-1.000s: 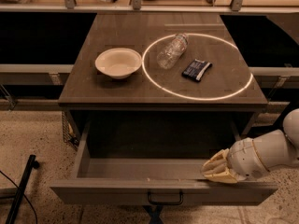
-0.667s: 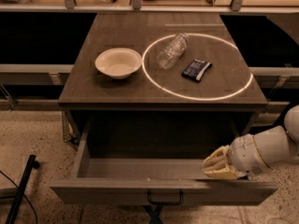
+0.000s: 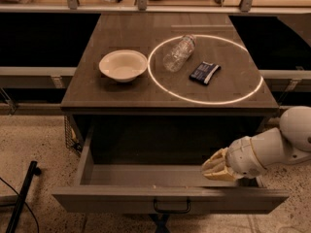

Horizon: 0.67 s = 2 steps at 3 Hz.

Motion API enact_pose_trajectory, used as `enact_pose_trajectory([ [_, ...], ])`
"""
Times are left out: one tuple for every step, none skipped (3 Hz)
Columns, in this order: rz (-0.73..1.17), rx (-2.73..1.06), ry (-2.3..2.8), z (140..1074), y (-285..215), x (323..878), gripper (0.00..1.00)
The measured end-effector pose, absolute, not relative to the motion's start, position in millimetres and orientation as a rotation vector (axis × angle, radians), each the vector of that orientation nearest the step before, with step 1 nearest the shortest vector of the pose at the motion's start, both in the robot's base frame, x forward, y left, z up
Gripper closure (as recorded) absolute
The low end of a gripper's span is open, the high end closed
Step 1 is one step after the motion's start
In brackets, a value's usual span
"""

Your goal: Open top drawer

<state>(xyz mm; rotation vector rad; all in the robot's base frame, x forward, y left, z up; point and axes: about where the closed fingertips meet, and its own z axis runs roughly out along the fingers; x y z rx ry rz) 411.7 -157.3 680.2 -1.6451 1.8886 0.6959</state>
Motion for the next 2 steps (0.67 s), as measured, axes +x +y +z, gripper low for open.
enact_pose_trajectory([
  [0.698, -1.642, 1.898, 677.2, -158.5, 410.3, 1.0],
  [0.704, -1.633, 1.917, 672.3, -162.5, 404.7, 1.0],
])
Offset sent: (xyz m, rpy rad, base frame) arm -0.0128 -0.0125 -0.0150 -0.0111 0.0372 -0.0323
